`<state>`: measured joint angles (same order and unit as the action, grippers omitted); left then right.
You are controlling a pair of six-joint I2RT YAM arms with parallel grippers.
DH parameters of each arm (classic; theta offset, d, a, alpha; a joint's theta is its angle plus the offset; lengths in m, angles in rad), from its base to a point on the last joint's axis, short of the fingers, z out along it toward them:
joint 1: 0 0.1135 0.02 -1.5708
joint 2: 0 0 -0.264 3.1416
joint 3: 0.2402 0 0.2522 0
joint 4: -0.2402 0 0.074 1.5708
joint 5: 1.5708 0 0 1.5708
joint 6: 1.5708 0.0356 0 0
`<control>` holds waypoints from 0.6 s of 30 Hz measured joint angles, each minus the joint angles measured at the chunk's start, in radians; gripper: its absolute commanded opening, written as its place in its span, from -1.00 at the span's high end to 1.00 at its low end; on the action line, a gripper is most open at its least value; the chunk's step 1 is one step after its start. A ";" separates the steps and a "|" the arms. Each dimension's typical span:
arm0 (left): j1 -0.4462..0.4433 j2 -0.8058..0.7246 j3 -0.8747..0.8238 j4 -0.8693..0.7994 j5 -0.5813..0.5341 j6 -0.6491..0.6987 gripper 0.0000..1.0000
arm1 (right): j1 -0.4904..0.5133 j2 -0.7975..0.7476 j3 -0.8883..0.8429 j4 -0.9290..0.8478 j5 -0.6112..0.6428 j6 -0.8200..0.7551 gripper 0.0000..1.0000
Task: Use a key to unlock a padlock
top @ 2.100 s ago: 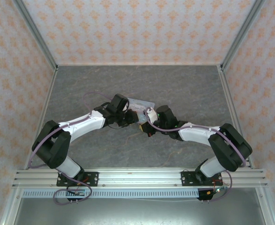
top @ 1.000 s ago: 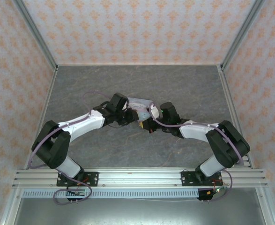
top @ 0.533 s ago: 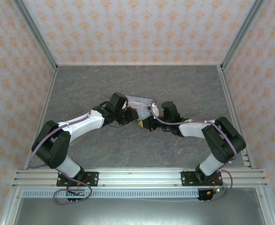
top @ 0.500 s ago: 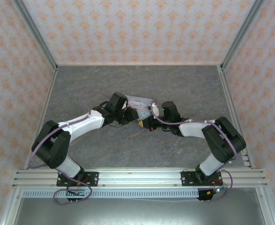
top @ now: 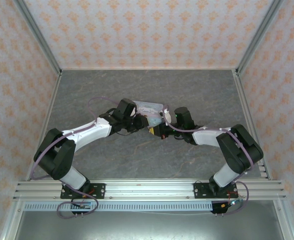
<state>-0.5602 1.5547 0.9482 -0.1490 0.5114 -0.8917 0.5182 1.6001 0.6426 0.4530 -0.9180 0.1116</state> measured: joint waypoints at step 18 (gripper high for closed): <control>0.004 0.000 0.000 0.018 0.009 0.003 0.90 | -0.022 0.004 0.035 -0.053 -0.044 -0.007 1.00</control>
<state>-0.5560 1.5547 0.9478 -0.1307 0.5205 -0.8890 0.4965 1.6039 0.6777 0.4004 -0.9623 0.1043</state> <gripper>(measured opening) 0.218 0.045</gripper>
